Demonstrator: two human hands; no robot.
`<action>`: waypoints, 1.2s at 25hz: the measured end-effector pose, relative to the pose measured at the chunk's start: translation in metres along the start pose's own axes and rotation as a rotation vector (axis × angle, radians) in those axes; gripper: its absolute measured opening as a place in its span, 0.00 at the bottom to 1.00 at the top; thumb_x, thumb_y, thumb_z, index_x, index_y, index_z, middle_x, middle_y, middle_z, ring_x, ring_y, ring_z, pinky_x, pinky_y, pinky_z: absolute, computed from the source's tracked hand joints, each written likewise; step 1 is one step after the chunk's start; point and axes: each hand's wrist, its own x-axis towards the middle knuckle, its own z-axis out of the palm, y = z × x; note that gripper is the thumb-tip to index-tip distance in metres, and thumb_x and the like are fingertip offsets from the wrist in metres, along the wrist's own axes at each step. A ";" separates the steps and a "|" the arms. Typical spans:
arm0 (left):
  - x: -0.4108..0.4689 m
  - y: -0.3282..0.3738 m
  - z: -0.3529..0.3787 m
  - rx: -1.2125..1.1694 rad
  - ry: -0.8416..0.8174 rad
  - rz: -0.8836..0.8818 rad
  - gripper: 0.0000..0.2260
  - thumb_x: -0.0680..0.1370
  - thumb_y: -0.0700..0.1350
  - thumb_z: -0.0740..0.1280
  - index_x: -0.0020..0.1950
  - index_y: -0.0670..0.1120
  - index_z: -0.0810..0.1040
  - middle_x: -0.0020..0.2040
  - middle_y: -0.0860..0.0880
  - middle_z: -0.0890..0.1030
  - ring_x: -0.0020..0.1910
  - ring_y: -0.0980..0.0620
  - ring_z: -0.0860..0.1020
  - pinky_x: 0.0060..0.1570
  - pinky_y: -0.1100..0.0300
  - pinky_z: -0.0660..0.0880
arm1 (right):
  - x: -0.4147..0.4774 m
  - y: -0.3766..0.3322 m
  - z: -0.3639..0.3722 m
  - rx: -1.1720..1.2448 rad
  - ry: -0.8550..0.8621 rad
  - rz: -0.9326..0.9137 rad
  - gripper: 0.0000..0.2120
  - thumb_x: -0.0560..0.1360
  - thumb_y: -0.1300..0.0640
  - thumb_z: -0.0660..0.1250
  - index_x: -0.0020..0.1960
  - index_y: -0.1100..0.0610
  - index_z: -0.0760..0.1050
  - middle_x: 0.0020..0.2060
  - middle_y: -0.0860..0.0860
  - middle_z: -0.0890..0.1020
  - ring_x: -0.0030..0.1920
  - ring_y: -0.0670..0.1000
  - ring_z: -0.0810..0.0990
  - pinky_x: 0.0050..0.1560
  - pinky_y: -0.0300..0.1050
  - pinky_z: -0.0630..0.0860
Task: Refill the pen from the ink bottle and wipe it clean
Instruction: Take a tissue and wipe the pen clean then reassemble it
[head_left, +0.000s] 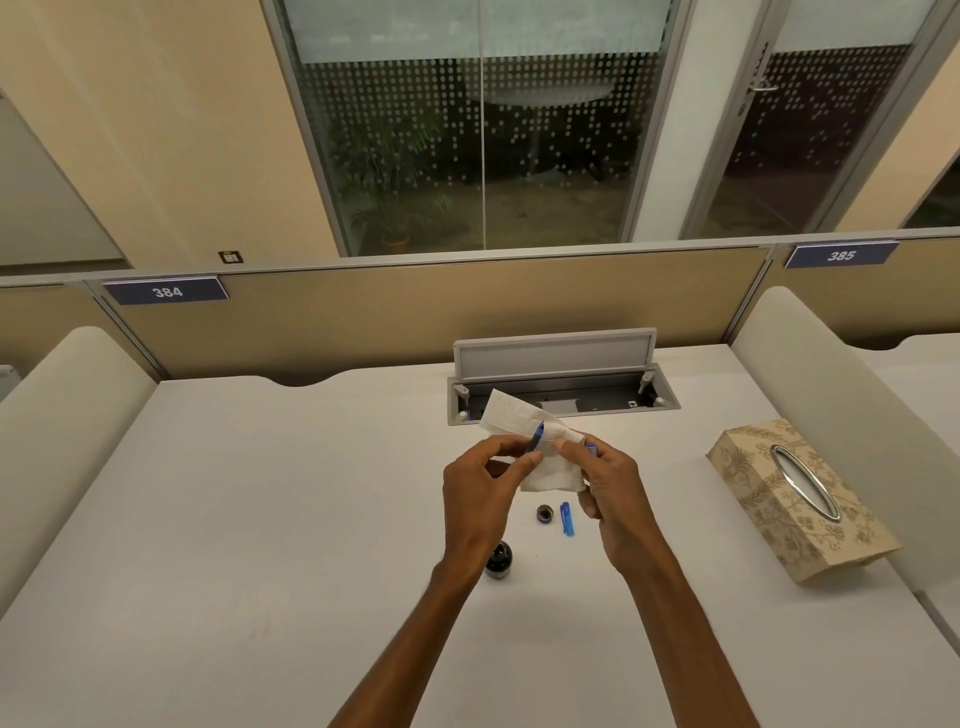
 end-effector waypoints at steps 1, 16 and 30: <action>0.000 0.002 0.001 0.012 0.006 0.012 0.15 0.74 0.48 0.73 0.59 0.46 0.82 0.54 0.48 0.85 0.49 0.51 0.83 0.48 0.63 0.81 | -0.001 0.000 0.001 0.009 -0.005 0.003 0.16 0.78 0.55 0.67 0.64 0.59 0.74 0.49 0.58 0.81 0.32 0.48 0.76 0.23 0.29 0.72; -0.002 0.010 0.001 0.095 0.044 0.151 0.07 0.73 0.47 0.74 0.48 0.49 0.81 0.45 0.52 0.84 0.38 0.57 0.80 0.40 0.74 0.76 | 0.000 0.014 0.011 0.363 -0.260 0.021 0.19 0.77 0.47 0.65 0.63 0.56 0.78 0.52 0.59 0.84 0.27 0.48 0.72 0.20 0.34 0.68; 0.000 0.021 -0.004 0.035 -0.168 0.093 0.12 0.80 0.46 0.65 0.61 0.43 0.80 0.56 0.46 0.84 0.53 0.50 0.83 0.57 0.58 0.80 | -0.007 0.001 0.013 0.256 -0.009 -0.209 0.11 0.69 0.47 0.69 0.50 0.48 0.80 0.42 0.45 0.86 0.43 0.53 0.82 0.38 0.45 0.79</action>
